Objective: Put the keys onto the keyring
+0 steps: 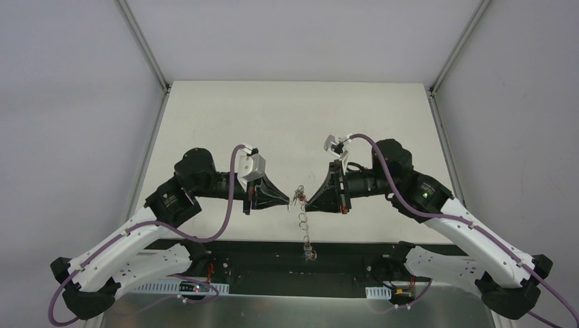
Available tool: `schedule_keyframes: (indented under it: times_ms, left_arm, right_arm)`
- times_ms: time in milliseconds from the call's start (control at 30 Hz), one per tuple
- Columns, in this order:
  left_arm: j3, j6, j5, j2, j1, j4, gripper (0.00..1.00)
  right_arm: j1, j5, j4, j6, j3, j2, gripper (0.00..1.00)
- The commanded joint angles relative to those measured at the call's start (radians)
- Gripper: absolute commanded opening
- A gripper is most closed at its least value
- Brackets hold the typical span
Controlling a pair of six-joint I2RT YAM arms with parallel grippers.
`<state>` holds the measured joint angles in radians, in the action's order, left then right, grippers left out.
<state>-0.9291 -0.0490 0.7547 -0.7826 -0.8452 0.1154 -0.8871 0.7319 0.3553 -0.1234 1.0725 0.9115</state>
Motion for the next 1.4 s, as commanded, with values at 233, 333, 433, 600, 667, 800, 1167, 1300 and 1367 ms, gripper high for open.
schedule_keyframes:
  times_ms: [233, 333, 433, 600, 667, 800, 1167, 1300, 1367]
  left_arm:
    - [-0.046, 0.012, 0.055, 0.012, -0.017, -0.053, 0.0]
    - [-0.045, 0.015, 0.056, 0.005, -0.018, -0.058, 0.0]
    - [-0.047, 0.016, 0.057, -0.001, -0.018, -0.068, 0.0]
    - [-0.05, 0.015, 0.062, -0.005, -0.019, -0.075, 0.0]
    - [-0.05, 0.017, 0.064, -0.003, -0.019, -0.076, 0.0]
    - [-0.045, 0.017, 0.069, 0.001, -0.02, -0.078, 0.0]
    - [-0.038, 0.021, 0.097, 0.02, -0.02, -0.079, 0.0]
    - [-0.037, 0.023, 0.118, 0.027, -0.023, -0.081, 0.0]
    - [-0.036, 0.023, 0.124, 0.026, -0.024, -0.083, 0.0]
  right_arm:
    - [-0.014, 0.074, -0.139, -0.072, 0.052, 0.034, 0.0]
    - [-0.016, 0.08, -0.155, -0.085, 0.052, 0.047, 0.0]
    - [-0.02, 0.081, -0.182, -0.102, 0.047, 0.058, 0.0]
    - [-0.028, 0.08, -0.209, -0.116, 0.044, 0.073, 0.0]
    - [-0.03, 0.08, -0.212, -0.116, 0.047, 0.079, 0.0]
    - [-0.033, 0.081, -0.213, -0.115, 0.051, 0.086, 0.0]
    - [-0.035, 0.069, -0.213, -0.116, 0.059, 0.093, 0.0]
    - [-0.036, 0.059, -0.211, -0.114, 0.062, 0.092, 0.0]
    - [-0.036, 0.059, -0.213, -0.116, 0.066, 0.093, 0.0]
